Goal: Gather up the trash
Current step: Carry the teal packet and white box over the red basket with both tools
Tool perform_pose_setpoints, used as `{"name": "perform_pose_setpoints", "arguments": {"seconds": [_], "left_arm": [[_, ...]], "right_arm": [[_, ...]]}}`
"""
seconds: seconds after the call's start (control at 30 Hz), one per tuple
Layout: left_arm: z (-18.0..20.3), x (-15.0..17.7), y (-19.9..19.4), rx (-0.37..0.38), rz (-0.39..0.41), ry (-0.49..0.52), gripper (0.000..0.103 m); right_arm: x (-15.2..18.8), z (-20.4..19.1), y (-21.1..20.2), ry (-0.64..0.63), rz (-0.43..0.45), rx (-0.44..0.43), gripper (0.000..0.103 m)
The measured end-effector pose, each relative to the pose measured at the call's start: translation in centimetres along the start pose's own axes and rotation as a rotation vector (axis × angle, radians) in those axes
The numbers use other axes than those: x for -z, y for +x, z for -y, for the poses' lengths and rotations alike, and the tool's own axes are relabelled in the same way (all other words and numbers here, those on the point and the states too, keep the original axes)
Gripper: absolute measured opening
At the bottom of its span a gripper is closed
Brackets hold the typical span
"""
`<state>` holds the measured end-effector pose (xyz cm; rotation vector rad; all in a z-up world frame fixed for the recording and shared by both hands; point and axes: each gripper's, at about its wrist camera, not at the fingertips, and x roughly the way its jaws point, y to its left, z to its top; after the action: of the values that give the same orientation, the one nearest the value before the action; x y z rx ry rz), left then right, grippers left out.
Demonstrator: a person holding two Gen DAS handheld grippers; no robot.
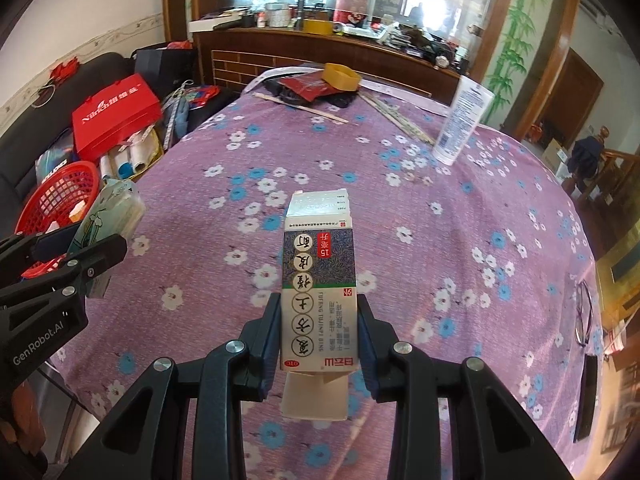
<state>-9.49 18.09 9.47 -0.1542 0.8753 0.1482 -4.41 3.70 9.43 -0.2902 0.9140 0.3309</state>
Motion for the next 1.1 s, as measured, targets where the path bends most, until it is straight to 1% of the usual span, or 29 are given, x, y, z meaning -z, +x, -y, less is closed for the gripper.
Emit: {"name": "perform_pose_setpoints", "arguments": {"seconds": [0.37,0.6,0.77,0.87,1.03,1.1], "left_arm": [[-5.7,0.5,-1.2,-0.059,0.019,-0.105,0.044],[-10.4,0.9,-2.3,-0.117,0.028,-0.189,0.044],[-13.4,1.5,-2.9,-0.162,0.025,-0.245,0.044],[-15.1,2.0,-3.2,-0.19,0.023,-0.278,0.044],[-17.2,2.6,-3.8,-0.226,0.026,-0.325,0.044],[-17.8,2.6,-3.9,-0.237,0.026,-0.341,0.044]], "right_arm": [[-1.9,-4.7,0.6,-0.077,-0.012,-0.083,0.037],[-3.7,-8.3,1.0,-0.145,-0.011,-0.141,0.037],[-4.9,-11.6,1.3,-0.19,-0.017,-0.206,0.037],[-5.6,-13.6,1.4,-0.215,-0.029,-0.263,0.037],[-7.0,-16.6,1.8,-0.242,-0.054,-0.354,0.037],[-7.5,-17.6,2.0,-0.25,-0.061,-0.375,0.037]]}}
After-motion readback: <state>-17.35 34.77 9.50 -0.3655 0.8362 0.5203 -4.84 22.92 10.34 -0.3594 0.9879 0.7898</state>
